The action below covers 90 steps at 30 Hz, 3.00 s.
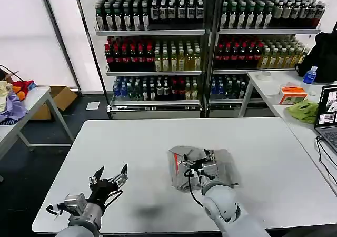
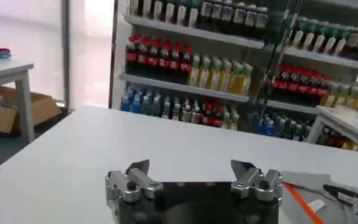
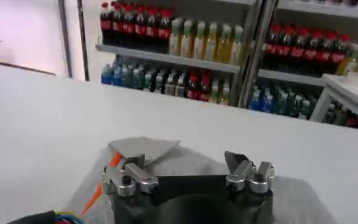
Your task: Fold and organize the clothes.
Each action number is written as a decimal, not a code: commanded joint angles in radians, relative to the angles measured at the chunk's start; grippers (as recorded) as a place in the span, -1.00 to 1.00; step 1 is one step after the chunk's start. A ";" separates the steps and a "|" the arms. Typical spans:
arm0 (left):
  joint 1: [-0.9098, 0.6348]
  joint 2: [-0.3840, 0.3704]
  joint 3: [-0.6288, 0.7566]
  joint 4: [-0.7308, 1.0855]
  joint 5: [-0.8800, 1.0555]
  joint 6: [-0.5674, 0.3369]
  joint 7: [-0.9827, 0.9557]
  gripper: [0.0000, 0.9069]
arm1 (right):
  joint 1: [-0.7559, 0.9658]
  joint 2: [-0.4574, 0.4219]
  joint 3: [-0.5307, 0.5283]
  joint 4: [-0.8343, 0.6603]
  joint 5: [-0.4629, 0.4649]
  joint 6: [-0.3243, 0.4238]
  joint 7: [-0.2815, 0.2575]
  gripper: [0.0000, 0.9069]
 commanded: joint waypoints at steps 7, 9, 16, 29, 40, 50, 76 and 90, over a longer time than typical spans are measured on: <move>0.021 0.004 0.007 -0.003 0.001 0.000 0.011 1.00 | -0.026 0.063 0.046 -0.036 -0.001 -0.008 0.013 1.00; 0.021 0.004 0.008 0.000 0.001 0.000 0.012 1.00 | -0.026 0.075 0.063 -0.021 0.006 -0.007 0.014 1.00; 0.023 0.002 0.009 0.004 0.001 -0.003 0.015 1.00 | -0.102 0.045 0.108 0.138 0.002 -0.008 0.021 1.00; 0.013 -0.015 0.023 0.018 0.009 -0.002 0.014 1.00 | -0.166 -0.003 0.119 0.074 0.065 -0.008 0.016 1.00; 0.022 -0.007 0.009 -0.002 0.008 -0.002 0.016 1.00 | -0.151 -0.003 0.112 0.085 0.108 -0.010 0.040 1.00; 0.020 -0.004 0.006 -0.012 0.042 -0.046 0.021 1.00 | -0.173 -0.076 0.239 0.258 0.165 -0.009 0.055 1.00; -0.020 -0.018 -0.030 0.031 0.131 -0.199 0.053 1.00 | -0.437 -0.131 0.552 0.420 0.048 -0.001 0.021 1.00; -0.049 -0.015 -0.021 0.076 0.132 -0.198 0.058 1.00 | -0.482 -0.113 0.532 0.406 -0.027 0.006 -0.001 1.00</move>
